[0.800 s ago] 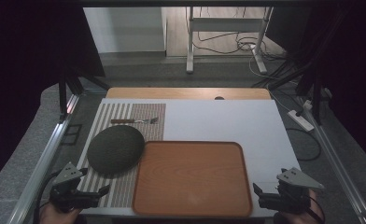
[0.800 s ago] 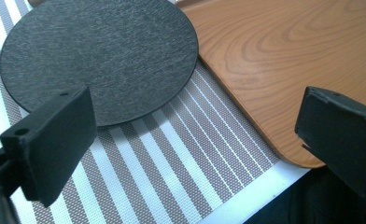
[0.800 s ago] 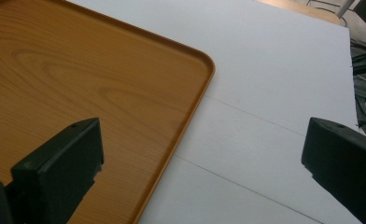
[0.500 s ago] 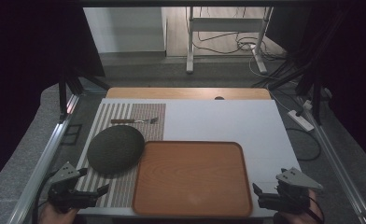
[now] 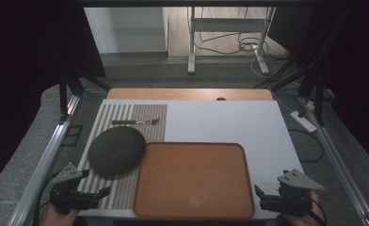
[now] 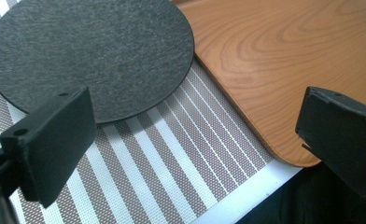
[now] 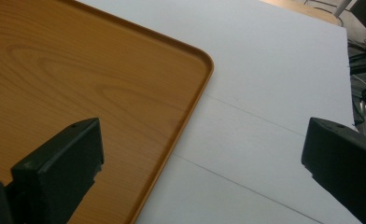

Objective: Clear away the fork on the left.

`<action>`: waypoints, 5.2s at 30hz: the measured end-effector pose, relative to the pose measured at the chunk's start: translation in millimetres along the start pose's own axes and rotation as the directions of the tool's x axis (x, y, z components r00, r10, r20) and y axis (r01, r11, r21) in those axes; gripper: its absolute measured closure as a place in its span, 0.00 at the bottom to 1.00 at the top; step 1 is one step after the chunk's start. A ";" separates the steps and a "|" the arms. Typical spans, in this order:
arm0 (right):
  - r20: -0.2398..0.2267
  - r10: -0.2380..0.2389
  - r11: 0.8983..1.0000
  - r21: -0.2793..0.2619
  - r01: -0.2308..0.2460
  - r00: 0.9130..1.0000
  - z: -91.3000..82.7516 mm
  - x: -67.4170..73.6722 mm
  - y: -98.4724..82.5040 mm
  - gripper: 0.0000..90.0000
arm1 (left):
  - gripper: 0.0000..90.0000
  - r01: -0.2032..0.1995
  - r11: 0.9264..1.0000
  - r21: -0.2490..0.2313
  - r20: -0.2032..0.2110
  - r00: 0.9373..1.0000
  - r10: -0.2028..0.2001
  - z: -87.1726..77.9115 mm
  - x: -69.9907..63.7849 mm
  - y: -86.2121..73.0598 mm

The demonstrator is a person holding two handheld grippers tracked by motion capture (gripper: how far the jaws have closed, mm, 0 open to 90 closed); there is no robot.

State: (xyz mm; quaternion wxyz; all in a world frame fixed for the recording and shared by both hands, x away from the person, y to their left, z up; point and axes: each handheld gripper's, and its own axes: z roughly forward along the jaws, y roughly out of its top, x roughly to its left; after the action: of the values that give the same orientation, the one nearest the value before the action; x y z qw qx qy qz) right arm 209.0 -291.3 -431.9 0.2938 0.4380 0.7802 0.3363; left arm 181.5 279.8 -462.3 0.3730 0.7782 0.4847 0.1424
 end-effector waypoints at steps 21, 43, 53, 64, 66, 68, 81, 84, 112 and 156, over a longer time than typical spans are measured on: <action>0.012 0.005 1.000 0.000 -0.005 1.000 0.1 -0.1 0.0 0.00 | 0.00 -0.009 0.999 0.030 -0.022 1.000 0.010 17.3 3.7 11.5; 0.012 -0.007 1.000 0.009 0.007 1.000 1.1 1.3 0.3 0.00 | 0.00 -0.018 0.998 0.066 0.002 1.000 0.018 47.9 20.4 36.1; 0.011 -0.015 1.000 0.014 0.015 1.000 1.4 1.8 0.4 0.00 | 0.00 -0.029 0.997 0.078 0.018 0.999 0.027 64.1 29.9 49.9; 0.013 -0.016 1.000 0.017 0.016 1.000 1.7 1.9 0.5 0.00 | 0.00 -0.034 0.996 0.076 0.020 0.999 0.033 83.2 43.5 65.6; 0.013 -0.015 1.000 0.018 0.015 1.000 1.8 1.9 0.5 0.00 | 0.00 -0.037 0.996 0.080 0.019 0.999 0.036 87.5 45.4 69.1; 0.013 -0.015 1.000 0.018 0.015 1.000 1.8 1.9 0.5 0.00 | 0.00 -0.040 0.996 0.080 0.025 0.999 0.039 92.4 47.7 72.6; 0.013 -0.017 1.000 0.022 0.016 1.000 2.1 2.0 0.5 0.00 | 0.00 -0.007 0.994 0.113 0.042 0.999 0.002 119.5 64.8 96.0; 0.013 -0.018 1.000 0.022 0.018 1.000 2.0 2.1 0.5 0.00 | 0.00 -0.002 0.993 0.116 0.034 0.999 -0.002 125.0 69.7 100.3; 0.004 -0.034 0.999 0.035 0.034 0.999 3.4 3.2 0.7 0.00 | 0.00 -0.011 0.986 0.166 -0.031 0.999 0.016 177.9 112.7 136.1; 0.000 -0.053 0.998 0.037 0.053 0.999 3.3 5.3 0.3 0.00 | 0.98 0.006 0.933 0.361 -0.100 0.994 0.032 208.7 180.4 150.9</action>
State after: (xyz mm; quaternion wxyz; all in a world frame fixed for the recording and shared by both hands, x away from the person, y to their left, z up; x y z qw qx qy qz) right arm 209.3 -285.6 -434.5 0.2947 0.4226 0.7975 0.3139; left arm 489.4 304.7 -521.3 0.1970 0.8281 0.5163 0.0940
